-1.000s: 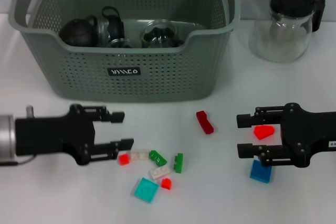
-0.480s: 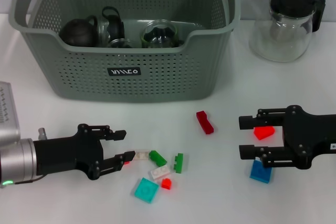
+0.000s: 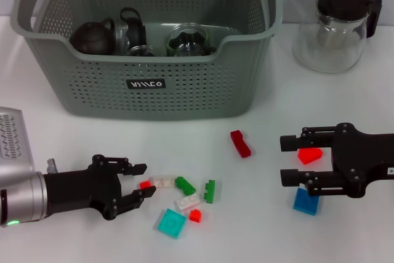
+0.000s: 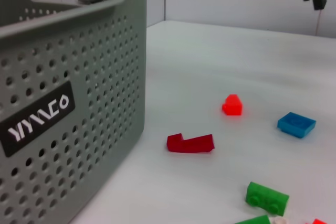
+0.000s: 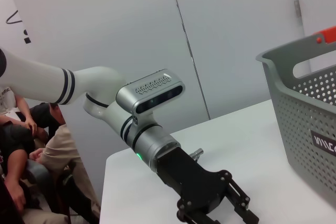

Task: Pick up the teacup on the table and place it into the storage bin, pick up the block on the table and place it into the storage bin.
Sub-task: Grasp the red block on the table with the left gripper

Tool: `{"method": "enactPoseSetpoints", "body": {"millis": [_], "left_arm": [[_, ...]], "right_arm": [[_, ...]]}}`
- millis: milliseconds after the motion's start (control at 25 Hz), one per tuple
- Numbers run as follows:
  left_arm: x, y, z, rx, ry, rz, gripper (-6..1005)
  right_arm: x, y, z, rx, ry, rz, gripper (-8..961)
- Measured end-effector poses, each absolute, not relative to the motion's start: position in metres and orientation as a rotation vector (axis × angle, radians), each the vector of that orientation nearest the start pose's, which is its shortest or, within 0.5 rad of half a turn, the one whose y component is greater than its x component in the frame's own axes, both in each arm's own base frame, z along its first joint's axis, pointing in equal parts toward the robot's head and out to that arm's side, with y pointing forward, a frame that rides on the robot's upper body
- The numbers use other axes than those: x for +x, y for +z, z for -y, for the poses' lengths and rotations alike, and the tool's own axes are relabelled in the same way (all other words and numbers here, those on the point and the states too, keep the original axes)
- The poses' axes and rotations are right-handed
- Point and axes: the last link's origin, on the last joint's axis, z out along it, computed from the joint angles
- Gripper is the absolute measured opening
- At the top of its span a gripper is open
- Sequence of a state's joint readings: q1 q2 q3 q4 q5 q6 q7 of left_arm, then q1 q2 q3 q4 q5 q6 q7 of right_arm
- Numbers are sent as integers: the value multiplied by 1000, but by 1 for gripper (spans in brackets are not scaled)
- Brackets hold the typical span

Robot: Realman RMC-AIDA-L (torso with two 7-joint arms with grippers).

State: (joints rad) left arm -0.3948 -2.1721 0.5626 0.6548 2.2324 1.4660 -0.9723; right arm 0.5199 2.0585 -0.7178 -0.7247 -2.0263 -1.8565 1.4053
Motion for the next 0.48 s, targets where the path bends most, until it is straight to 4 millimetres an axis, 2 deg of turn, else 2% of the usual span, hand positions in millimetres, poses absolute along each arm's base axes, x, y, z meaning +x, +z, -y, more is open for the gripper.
{"method": "enactPoseSetpoints", "body": {"millis": [480], "left_arm": [[-324,-48,-280,-2729,-324,384,401]], "right_arm": [[244,14,-298,-2989,807,-510,685]]}}
